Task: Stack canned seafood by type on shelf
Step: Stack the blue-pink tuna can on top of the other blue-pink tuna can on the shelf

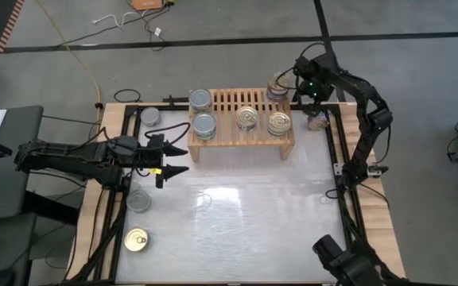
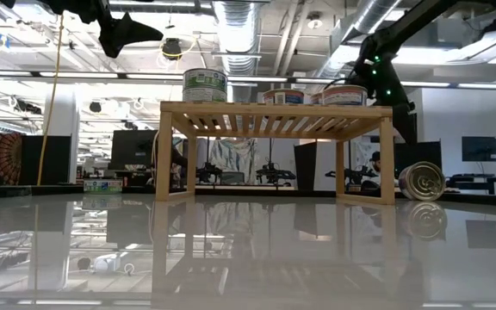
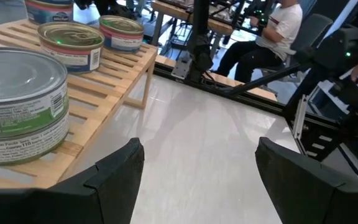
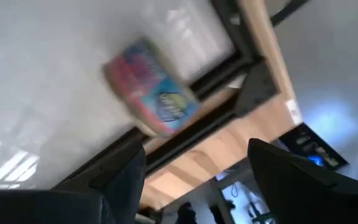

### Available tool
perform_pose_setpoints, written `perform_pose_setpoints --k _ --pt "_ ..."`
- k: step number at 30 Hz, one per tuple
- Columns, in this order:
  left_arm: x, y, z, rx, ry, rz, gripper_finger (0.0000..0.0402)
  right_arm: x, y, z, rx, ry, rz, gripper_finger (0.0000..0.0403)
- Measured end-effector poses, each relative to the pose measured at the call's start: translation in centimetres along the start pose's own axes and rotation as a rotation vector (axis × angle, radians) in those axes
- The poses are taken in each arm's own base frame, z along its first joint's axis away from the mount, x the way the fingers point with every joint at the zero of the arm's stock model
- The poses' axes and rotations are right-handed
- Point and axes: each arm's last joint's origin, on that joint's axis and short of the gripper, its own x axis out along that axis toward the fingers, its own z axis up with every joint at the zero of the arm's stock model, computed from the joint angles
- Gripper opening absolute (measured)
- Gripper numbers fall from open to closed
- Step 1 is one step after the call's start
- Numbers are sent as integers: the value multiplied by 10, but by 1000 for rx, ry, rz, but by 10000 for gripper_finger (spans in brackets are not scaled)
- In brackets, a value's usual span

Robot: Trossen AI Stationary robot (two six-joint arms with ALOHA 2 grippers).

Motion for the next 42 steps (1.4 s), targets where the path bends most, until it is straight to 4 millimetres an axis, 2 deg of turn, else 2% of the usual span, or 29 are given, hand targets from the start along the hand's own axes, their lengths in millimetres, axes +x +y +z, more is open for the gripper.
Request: perform_pose_setpoints --k 12,16,21,25,29,35,39,42 --pt "0 2 1 3 -21 66 297 -21 52 10 -186 17 -21 310" --pt "0 2 1 3 -22 66 297 -27 64 11 -197 -2 -40 310" --pt "0 2 1 -13 -22 67 297 -46 68 0 -145 -75 -64 310" --pt "0 2 1 -13 -22 67 297 -67 69 -23 -113 -165 -85 310" --pt "0 2 1 -15 -26 66 297 -88 71 -53 37 -276 -90 310" --pt "0 2 1 -16 -26 68 297 -114 80 -97 493 -464 -9 309" --pt "0 2 1 -16 -26 68 297 -119 99 -118 691 -543 37 285" --pt "0 2 1 -16 -26 68 297 -116 120 -129 787 -590 43 250"
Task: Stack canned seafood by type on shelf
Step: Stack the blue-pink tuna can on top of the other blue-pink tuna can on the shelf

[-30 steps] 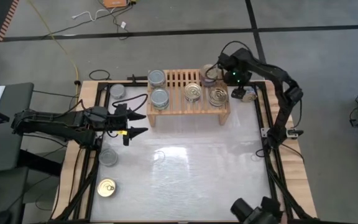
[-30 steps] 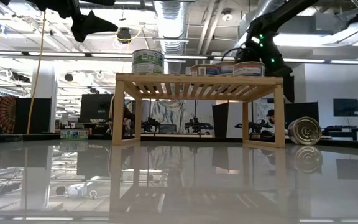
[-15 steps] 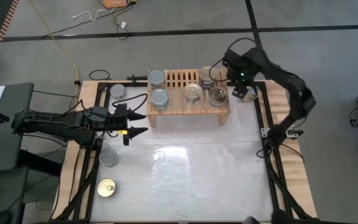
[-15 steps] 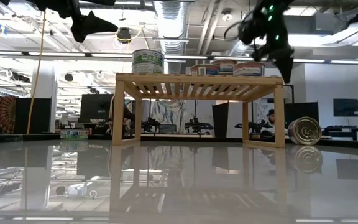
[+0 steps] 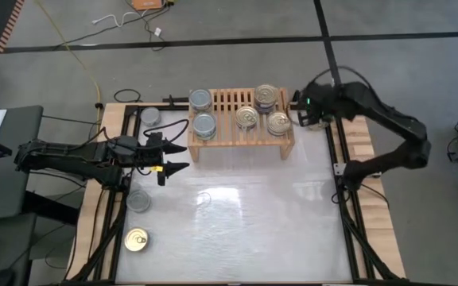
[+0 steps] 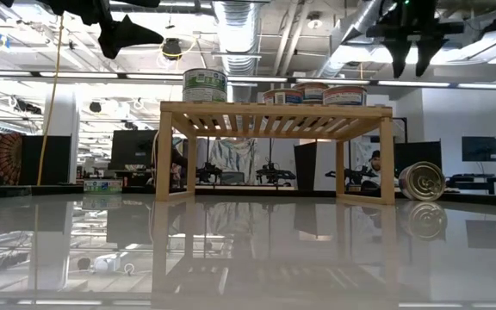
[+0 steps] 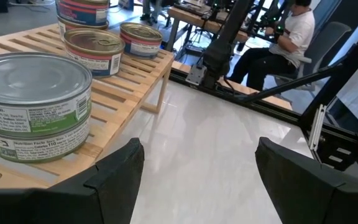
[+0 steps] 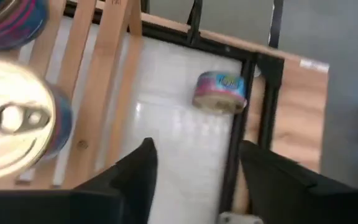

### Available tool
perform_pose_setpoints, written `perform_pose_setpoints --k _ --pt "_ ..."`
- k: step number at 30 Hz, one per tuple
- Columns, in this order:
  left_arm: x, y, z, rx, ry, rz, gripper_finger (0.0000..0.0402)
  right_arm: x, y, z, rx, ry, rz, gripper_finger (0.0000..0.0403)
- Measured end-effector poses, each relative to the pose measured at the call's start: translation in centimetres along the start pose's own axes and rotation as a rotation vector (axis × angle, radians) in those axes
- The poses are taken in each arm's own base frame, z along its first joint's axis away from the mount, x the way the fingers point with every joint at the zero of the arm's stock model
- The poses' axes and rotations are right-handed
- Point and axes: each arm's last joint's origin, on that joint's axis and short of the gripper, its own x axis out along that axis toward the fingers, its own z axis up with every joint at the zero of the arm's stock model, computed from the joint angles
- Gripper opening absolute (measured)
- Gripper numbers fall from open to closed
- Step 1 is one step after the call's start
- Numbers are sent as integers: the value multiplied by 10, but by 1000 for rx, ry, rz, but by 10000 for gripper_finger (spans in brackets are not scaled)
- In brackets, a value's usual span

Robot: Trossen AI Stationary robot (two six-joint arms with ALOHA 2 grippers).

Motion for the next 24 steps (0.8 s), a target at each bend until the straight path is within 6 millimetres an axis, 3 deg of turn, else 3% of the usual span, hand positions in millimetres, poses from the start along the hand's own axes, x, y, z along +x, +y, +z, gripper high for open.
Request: perform_pose_setpoints --k 7,11,16,18,21,24 --pt "0 0 0 1 5 1 297 2 20 -67 182 -29 43 101" --pt "0 0 0 -60 2 8 297 5 35 -109 336 -146 102 19" --pt "0 2 0 -101 -15 53 297 20 57 -158 607 -343 229 32" --pt "0 2 0 -65 -14 53 297 32 71 -172 623 -362 250 35" --pt "0 2 0 -4 -13 54 297 47 96 -182 646 -434 312 25" --pt "0 3 1 22 -16 63 297 57 119 -180 678 -624 373 12"
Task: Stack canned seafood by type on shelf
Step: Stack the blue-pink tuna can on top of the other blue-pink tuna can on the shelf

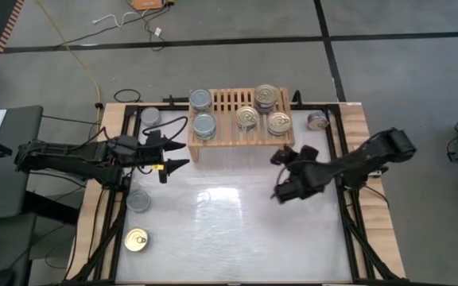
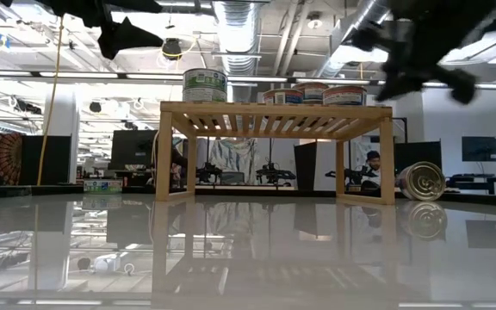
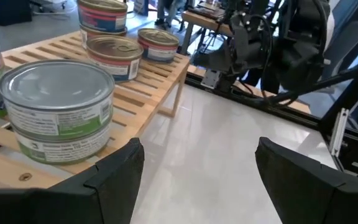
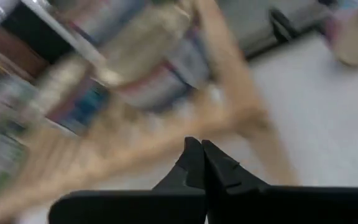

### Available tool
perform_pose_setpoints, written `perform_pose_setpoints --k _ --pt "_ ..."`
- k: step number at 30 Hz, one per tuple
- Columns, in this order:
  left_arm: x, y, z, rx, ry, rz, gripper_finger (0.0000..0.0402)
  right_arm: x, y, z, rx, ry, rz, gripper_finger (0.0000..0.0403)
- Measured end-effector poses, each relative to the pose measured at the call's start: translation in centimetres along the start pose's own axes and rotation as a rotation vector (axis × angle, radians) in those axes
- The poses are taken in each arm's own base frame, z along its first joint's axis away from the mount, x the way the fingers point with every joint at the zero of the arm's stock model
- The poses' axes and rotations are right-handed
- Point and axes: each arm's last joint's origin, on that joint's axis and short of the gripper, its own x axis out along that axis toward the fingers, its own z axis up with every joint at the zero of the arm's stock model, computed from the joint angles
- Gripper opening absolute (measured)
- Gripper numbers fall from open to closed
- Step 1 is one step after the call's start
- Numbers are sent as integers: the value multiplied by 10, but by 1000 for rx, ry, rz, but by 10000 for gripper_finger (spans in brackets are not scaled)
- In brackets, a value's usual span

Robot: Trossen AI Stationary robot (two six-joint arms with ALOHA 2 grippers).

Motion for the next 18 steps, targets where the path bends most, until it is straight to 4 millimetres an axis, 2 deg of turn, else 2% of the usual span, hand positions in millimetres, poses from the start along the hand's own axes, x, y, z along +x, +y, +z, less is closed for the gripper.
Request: perform_pose_setpoints --k 4,8,11,15,18 --pt "1 3 1 -2 -2 16 297 19 18 2 19 -106 -15 15" --pt "1 5 0 -2 7 36 297 32 34 24 -51 -159 -82 24" --pt "2 10 -3 31 39 70 297 38 46 55 -116 -194 -124 17" --pt "2 20 -3 49 42 176 297 47 58 109 -190 -220 -195 12" --pt "2 27 2 74 25 238 297 48 65 150 -207 -160 -217 13"
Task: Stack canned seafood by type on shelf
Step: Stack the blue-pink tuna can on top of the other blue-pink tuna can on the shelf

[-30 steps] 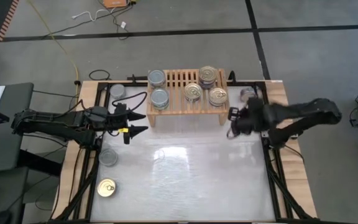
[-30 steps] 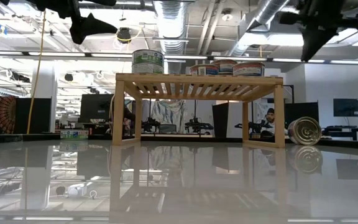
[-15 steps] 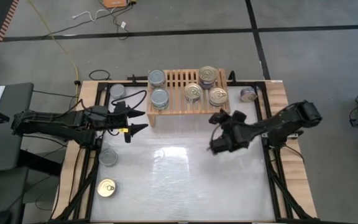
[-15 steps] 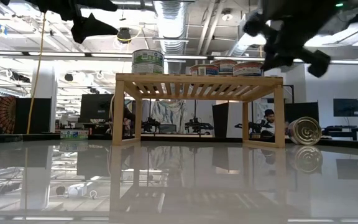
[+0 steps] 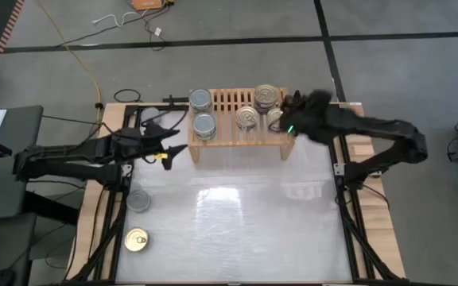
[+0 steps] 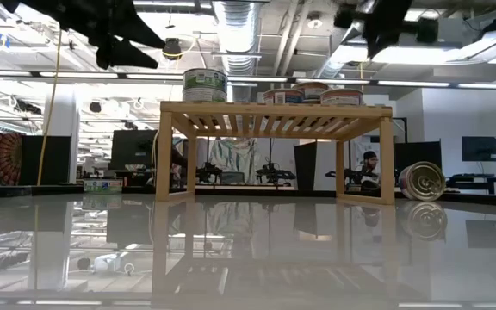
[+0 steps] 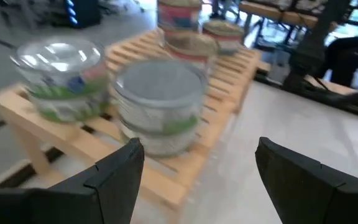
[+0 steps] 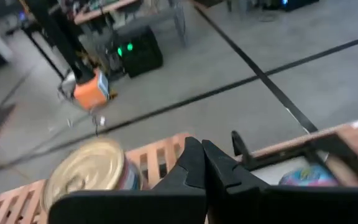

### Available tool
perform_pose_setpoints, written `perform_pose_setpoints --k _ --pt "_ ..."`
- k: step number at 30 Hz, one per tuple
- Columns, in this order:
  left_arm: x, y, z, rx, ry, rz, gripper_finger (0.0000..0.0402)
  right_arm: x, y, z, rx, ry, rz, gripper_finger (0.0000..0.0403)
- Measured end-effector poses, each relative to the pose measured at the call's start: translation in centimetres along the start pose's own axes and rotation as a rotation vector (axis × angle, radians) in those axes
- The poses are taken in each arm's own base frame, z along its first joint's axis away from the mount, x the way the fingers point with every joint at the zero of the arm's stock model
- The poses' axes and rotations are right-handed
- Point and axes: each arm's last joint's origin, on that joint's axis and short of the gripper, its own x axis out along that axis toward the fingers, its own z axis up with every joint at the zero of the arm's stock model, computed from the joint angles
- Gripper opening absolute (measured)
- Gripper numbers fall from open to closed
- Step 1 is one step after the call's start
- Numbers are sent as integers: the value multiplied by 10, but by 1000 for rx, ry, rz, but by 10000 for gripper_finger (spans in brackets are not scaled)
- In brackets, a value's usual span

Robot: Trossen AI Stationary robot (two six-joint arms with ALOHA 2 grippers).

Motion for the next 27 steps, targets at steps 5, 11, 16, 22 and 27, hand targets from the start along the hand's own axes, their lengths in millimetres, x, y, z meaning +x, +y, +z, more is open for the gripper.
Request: perform_pose_setpoints --k 5,11,16,22,27 --pt "0 12 13 52 -57 114 297 26 -13 52 -19 114 -39 13" --pt "1 29 20 25 -112 294 297 107 -38 75 -72 398 -105 13" --pt "2 37 22 -14 -127 344 297 170 -62 62 -114 636 -235 13" --pt "2 40 23 -31 -138 362 297 218 -73 33 -230 767 -395 13" --pt "2 40 23 -44 -142 361 297 237 -71 11 -285 776 -494 13"
